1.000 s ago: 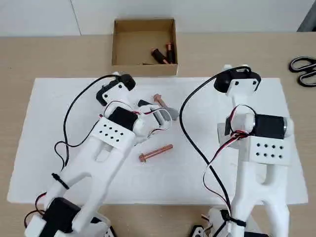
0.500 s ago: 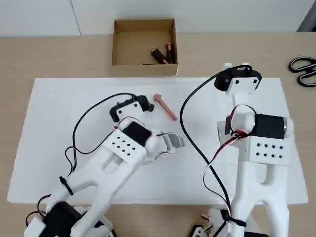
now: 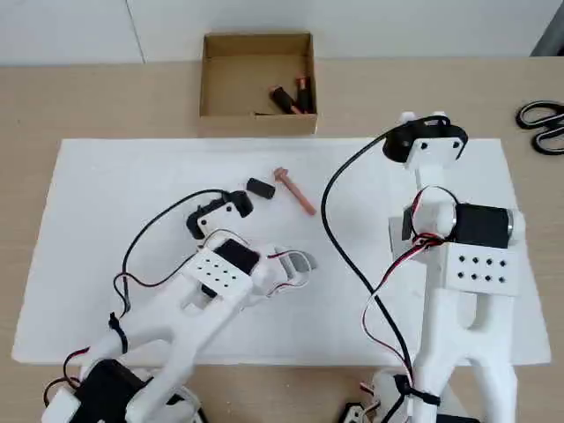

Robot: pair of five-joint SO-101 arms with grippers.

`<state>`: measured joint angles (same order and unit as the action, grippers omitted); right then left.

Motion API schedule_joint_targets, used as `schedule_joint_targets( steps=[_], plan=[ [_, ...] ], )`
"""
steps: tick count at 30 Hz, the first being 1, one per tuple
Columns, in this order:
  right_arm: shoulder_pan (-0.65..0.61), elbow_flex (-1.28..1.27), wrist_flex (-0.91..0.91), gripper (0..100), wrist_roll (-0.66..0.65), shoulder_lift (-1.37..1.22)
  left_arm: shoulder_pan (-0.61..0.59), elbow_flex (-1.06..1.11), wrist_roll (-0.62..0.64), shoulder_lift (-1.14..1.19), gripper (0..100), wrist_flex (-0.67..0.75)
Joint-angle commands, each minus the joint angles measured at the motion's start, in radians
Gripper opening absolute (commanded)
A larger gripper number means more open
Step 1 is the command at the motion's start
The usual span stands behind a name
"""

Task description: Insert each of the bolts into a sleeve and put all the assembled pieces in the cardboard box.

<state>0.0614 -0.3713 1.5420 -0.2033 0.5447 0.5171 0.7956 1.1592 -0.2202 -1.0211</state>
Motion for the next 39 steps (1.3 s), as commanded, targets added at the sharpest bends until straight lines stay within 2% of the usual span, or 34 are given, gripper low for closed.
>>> schedule_joint_targets(
  steps=[1, 5, 10, 14, 20, 23, 35, 39],
  plan=[
    [0.004, 0.005, -0.01, 0.4, 0.005, 0.031, -0.051, 0.005, 0.006, -0.046, 39, 0.069],
    [0.001, 0.005, -0.01, 0.4, 0.005, 0.031, -0.106, 0.004, 0.031, -0.046, 39, 0.077],
    [0.001, 0.005, -0.01, 0.4, 0.005, 0.031, -0.118, 0.004, 0.034, -0.046, 39, 0.078],
    [0.001, 0.005, -0.01, 0.4, 0.005, 0.031, -0.126, 0.021, 0.046, -0.029, 37, 0.15],
    [0.002, 0.005, -0.008, 0.4, 0.005, 0.033, -0.123, 0.007, 0.054, 0.109, 20, 0.203],
    [0.004, 0.005, -0.008, 0.4, 0.005, 0.033, -0.123, -0.022, 0.054, 0.158, 15, 0.203],
    [0.005, 0.005, -0.01, 0.4, 0.005, 0.033, -0.127, -0.142, 0.048, 0.227, 15, 0.199],
    [0.005, 0.005, -0.015, 0.4, 0.005, 0.033, -0.127, -0.199, -0.023, 0.229, 14, 0.138]
  ],
)
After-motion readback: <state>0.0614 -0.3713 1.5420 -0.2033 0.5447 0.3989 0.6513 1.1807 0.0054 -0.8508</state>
